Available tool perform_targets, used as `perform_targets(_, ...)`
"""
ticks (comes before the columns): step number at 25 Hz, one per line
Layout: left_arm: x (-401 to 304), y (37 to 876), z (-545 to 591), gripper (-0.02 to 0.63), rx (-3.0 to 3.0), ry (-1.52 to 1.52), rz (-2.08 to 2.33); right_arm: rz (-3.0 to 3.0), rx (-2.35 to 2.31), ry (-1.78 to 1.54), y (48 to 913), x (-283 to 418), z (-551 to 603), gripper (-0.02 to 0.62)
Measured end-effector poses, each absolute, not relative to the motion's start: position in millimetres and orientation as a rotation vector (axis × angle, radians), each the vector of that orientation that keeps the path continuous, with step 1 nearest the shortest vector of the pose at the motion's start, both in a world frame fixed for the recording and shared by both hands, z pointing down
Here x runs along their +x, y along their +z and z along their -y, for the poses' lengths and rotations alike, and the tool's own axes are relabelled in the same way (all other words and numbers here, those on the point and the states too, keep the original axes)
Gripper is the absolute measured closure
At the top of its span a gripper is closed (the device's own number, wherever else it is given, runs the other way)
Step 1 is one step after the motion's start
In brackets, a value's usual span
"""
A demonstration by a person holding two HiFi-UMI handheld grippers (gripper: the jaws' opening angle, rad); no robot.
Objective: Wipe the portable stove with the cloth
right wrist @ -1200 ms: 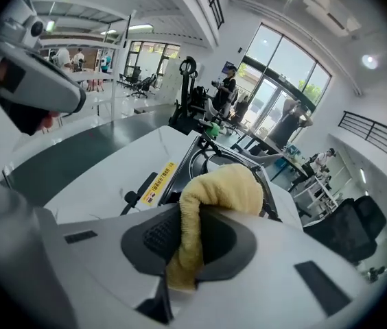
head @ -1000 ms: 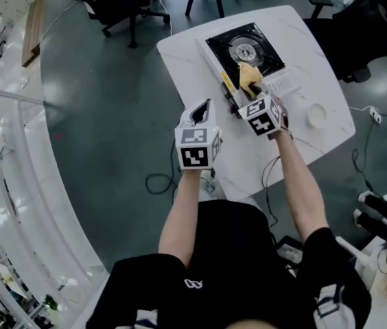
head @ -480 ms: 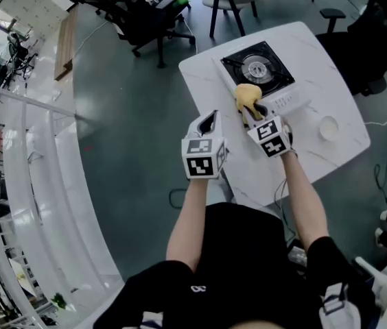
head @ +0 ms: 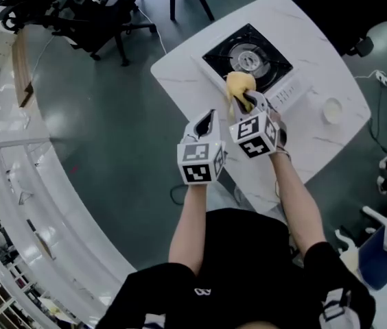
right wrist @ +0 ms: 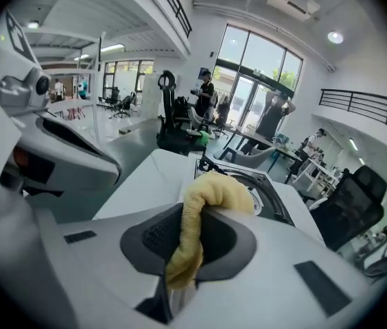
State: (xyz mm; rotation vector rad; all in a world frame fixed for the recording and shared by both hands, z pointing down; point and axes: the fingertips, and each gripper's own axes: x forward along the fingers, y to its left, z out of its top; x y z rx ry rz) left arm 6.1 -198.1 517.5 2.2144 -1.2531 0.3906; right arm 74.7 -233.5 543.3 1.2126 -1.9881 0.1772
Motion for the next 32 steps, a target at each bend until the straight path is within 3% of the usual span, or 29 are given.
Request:
perform_targets(5,-16.1,562.1,241.5,0.612,2.176,0.393,1.127,1.815,1.264,0.179,563.7,69.9,263.9,0.555)
perform_targets(12,-45.3,555.5,292.3,0.612,2.234,0.391,1.055,1.545,1.168,0.087,578.2,60.8,279.4,0.558)
perform_targets(18,-51.7,537.7,315.9,0.612,2.285,0.391,0.983,1.620,1.170,0.224,578.3,45.6,300.6,0.558)
perform_targets(32,-84.1,537.3,339.6,0.612,2.233,0.346,1.013,1.790,1.184,0.106,576.4,6.0,344.1,0.566)
